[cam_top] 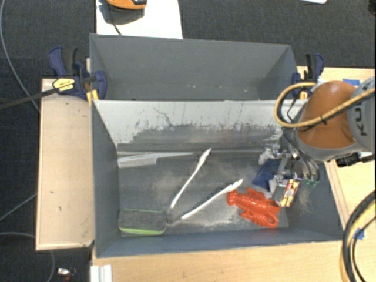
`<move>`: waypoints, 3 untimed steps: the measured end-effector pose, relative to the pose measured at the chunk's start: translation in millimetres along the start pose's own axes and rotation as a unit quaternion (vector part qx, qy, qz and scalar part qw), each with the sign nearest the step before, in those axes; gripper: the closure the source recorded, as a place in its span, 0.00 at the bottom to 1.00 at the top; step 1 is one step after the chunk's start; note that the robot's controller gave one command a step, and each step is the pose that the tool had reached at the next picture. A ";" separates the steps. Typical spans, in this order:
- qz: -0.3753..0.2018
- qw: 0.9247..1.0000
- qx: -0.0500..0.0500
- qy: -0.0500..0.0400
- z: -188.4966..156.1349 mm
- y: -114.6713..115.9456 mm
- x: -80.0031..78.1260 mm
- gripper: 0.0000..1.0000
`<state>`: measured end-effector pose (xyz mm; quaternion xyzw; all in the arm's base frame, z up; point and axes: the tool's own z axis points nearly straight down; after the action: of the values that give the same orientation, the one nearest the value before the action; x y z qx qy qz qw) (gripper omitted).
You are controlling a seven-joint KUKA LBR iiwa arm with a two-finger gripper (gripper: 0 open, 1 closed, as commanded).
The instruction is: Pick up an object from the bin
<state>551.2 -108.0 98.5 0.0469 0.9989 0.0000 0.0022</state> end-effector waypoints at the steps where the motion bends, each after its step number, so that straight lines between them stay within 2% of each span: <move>1: -0.158 0.987 0.000 -0.002 -22.2 -9.2 -18.1 0.00; 2: -0.073 0.997 -0.003 0.000 2.3 -14.3 -25.3 0.00; 3: -0.331 0.943 -0.009 -0.013 -2.4 -14.6 -31.1 1.00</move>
Offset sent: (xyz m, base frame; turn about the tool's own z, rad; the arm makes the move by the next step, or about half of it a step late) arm 0.0252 -0.0226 -0.0285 -0.0129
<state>580.8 -125.5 101.1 -0.2865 0.9579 0.0077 0.0153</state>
